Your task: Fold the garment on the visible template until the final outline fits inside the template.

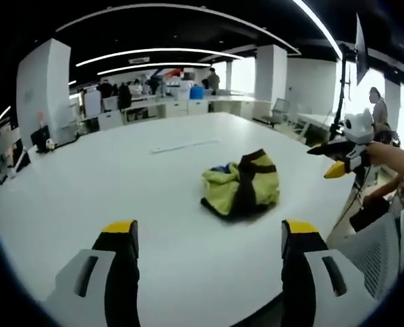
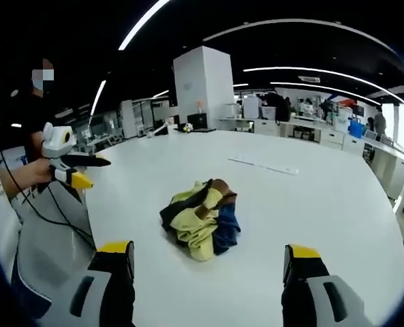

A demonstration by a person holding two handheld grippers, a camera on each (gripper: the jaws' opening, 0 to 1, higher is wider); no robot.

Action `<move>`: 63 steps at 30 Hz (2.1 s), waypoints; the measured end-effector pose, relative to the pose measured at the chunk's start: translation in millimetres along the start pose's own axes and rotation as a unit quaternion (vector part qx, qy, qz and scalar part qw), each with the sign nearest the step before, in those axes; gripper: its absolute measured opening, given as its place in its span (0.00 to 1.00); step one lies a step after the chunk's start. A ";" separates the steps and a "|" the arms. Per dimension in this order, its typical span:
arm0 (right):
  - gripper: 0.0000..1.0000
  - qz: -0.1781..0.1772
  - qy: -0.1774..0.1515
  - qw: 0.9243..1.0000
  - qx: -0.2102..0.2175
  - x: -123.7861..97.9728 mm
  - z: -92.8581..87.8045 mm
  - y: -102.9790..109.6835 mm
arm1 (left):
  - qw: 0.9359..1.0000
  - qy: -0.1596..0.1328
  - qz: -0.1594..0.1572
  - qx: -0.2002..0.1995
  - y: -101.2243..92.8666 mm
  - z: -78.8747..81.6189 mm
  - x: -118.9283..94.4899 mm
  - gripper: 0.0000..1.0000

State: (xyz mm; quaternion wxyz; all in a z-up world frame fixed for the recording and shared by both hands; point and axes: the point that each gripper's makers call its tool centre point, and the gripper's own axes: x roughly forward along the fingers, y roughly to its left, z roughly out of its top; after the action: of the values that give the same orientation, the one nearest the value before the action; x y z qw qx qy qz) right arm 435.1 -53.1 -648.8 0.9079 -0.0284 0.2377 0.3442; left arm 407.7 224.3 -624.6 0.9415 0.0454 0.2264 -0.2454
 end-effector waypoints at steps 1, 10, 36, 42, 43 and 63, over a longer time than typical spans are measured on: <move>0.84 -0.001 -0.007 1.000 0.001 1.7 2.6 -2.1 | 1.000 0.001 -0.007 0.009 -3.2 0.9 3.2 0.80; 0.77 0.008 -0.020 1.000 -0.011 22.4 13.7 -11.5 | 0.999 -0.010 -0.046 0.021 -21.2 6.1 29.0 0.71; 0.47 0.037 0.008 0.998 -0.047 84.5 2.8 -28.1 | 0.991 0.000 -0.130 0.016 -63.9 11.5 100.0 0.42; 0.43 0.049 0.016 0.997 -0.055 96.2 0.4 -29.6 | 0.990 0.006 -0.141 0.018 -74.8 11.5 115.9 0.37; 0.42 0.049 0.017 0.997 -0.057 98.5 -0.1 -31.1 | 0.990 0.008 -0.142 0.020 -76.3 11.2 119.3 0.36; 0.37 0.129 0.020 0.990 -0.049 133.8 -4.2 -17.6 | 0.985 0.041 -0.164 0.029 -86.1 -12.1 161.9 0.20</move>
State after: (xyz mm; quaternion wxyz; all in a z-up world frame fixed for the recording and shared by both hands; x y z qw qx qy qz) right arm 531.6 14.5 -714.9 0.8484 -0.0485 0.2400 0.4693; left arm 487.1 79.8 -705.9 0.8767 0.0447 0.2624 -0.4006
